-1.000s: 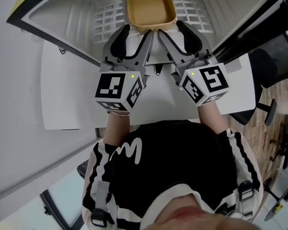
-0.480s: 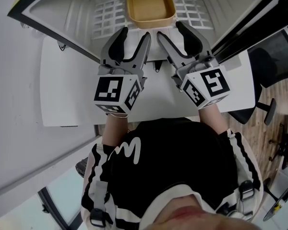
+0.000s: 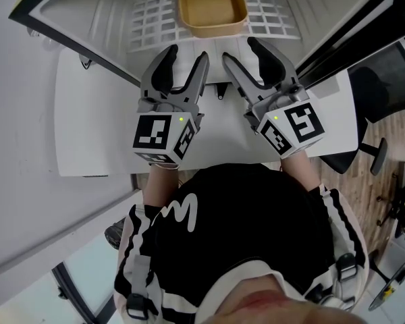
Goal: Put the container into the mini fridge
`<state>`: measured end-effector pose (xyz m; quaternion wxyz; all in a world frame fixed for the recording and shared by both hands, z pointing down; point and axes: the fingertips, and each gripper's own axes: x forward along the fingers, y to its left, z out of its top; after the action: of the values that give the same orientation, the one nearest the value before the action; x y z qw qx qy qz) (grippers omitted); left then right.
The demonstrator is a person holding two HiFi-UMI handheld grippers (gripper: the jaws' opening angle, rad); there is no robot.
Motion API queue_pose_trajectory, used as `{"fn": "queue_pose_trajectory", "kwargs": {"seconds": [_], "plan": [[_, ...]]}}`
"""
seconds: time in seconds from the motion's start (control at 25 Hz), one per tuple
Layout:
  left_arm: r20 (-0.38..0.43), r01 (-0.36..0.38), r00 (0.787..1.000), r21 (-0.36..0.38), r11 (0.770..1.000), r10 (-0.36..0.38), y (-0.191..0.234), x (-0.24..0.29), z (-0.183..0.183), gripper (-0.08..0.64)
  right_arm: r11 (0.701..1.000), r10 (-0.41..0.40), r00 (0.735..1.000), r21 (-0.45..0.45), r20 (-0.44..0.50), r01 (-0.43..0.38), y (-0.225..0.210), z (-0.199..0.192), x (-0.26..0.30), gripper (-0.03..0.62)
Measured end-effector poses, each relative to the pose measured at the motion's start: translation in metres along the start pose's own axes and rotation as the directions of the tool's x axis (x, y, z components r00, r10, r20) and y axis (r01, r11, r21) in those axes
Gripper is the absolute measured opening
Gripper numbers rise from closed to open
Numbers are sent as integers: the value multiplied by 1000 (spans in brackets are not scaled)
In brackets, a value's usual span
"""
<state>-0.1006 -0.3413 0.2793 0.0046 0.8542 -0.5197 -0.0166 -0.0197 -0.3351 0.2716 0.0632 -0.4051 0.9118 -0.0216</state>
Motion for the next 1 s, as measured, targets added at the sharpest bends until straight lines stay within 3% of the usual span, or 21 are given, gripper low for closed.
{"fn": "queue_pose_trajectory", "kwargs": {"seconds": [1.0], "plan": [[-29, 35, 999, -1, 999, -35, -15, -11, -32, 233, 999, 51, 998, -12, -41, -52, 12, -31, -13, 230]]}}
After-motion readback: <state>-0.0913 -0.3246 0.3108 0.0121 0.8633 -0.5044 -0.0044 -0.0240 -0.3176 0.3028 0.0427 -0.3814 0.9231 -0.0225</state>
